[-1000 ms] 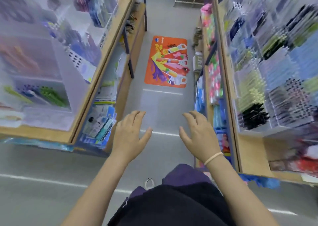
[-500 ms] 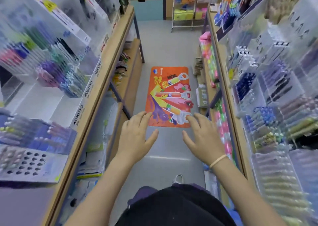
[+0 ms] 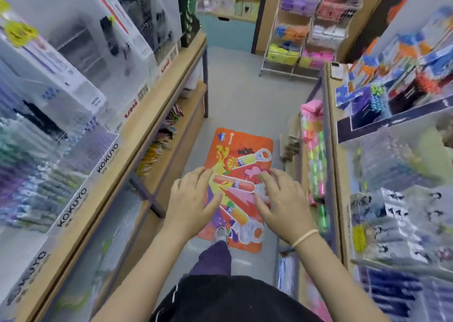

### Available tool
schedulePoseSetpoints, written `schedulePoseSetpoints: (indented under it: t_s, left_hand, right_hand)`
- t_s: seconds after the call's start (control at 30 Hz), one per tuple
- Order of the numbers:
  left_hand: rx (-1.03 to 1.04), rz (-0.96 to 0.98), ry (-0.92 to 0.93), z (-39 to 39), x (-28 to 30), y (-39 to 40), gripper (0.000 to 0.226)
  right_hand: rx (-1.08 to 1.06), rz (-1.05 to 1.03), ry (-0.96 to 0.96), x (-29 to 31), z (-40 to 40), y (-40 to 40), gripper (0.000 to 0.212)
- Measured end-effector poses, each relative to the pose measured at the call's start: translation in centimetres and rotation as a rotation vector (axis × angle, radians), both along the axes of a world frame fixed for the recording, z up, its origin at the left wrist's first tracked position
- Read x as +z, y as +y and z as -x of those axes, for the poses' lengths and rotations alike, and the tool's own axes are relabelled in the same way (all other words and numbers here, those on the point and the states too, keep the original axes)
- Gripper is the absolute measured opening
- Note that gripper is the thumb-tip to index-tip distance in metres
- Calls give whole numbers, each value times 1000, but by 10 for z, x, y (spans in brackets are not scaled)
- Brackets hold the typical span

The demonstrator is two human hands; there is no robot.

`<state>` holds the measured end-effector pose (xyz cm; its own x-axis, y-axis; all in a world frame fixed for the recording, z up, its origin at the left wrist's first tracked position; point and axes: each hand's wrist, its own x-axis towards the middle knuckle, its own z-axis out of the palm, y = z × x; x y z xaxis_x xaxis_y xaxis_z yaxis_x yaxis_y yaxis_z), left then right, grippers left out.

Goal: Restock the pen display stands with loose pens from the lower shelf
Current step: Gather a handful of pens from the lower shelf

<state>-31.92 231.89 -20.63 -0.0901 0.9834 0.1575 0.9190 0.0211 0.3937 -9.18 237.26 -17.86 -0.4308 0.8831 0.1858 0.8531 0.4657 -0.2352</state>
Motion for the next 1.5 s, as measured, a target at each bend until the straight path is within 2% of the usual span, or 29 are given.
schedulePoseSetpoints:
  t_s: [0.23,0.43,0.6,0.8,1.0,1.17,1.33,1.43,1.5]
  left_hand:
    - [6,22,29,32,24,197,62]
    - [87,18,73,56,25,315,62]
    - [321,46,91,81,3,389,62]
    - [715,108,40,73,-28,474,60]
    - [956,203,11,69,-68,512,60]
    - [1092,301,-39,91,-152,523,61]
    - [1120,376,-99,142,-308,532,62]
    - [1155,409,-138,171,-404,543,73]
    - [1181,358,-88,203,-458,547,81]
  right_hand:
    - [-13,-24,17,30,25,199,46]
    - [91,-2,67,10,65,345,51]
    - [348,43,52,-10,120,472,50]
    - [745,102,-34,-33,172,620,48]
    - [1034,180,-125,-90,236,694,53]
    - [1171,190,-152,-177,296,704,51]
    - [1234,227,-272,-341,354,706,52]
    - [1250,199,-225,-436,392,708,55]
    - [1228,156,-178,-489,428,712,61]
